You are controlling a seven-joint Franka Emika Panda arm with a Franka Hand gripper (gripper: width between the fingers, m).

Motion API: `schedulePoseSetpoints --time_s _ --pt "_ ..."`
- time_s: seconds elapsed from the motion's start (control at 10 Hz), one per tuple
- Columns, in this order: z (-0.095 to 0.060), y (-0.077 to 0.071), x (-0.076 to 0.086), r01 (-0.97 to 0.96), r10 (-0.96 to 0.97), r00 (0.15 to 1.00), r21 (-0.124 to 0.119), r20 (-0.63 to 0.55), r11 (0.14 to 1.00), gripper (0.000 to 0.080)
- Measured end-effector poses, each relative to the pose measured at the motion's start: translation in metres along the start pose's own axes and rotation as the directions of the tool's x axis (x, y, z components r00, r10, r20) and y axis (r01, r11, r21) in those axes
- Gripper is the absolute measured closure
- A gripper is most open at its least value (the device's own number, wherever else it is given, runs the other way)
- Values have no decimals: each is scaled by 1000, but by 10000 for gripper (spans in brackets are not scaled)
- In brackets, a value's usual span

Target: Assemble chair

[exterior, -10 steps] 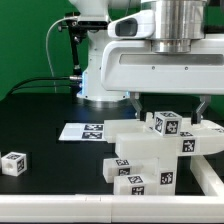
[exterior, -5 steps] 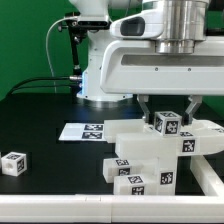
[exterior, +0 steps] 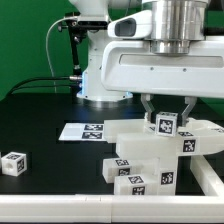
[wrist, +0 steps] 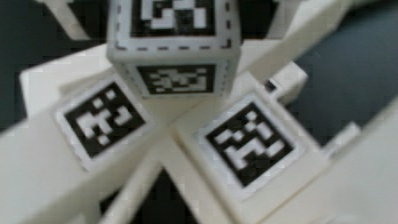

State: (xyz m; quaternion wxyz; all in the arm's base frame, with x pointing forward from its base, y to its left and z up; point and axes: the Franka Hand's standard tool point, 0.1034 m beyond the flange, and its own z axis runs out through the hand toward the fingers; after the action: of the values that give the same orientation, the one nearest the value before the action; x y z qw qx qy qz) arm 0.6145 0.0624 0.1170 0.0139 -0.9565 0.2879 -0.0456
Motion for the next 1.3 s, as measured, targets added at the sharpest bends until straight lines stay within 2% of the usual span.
schedulePoseSetpoints --time_s 0.1,0.2,0.3,0.4,0.5,0.7,0.8,0.9,1.0,1.1,1.3 --pt "0 1 0 -199 199 980 28 -6 980 518" --pt "1 1 0 -323 323 946 40 8 945 518" --pt "1 2 1 -393 393 919 50 19 918 518" --pt "1 1 4 -475 475 880 70 21 877 518" --pt "1 1 5 -491 491 871 77 16 868 518" --pt "1 1 4 -453 454 891 76 13 888 512" --pt "1 1 4 -442 442 897 72 14 894 316" --pt "0 0 2 -287 286 958 45 29 957 316" --pt "1 1 3 -130 129 991 43 36 991 189" --pt "2 2 3 -65 64 997 45 34 997 157" --pt "2 3 4 51 -52 998 47 27 998 152"
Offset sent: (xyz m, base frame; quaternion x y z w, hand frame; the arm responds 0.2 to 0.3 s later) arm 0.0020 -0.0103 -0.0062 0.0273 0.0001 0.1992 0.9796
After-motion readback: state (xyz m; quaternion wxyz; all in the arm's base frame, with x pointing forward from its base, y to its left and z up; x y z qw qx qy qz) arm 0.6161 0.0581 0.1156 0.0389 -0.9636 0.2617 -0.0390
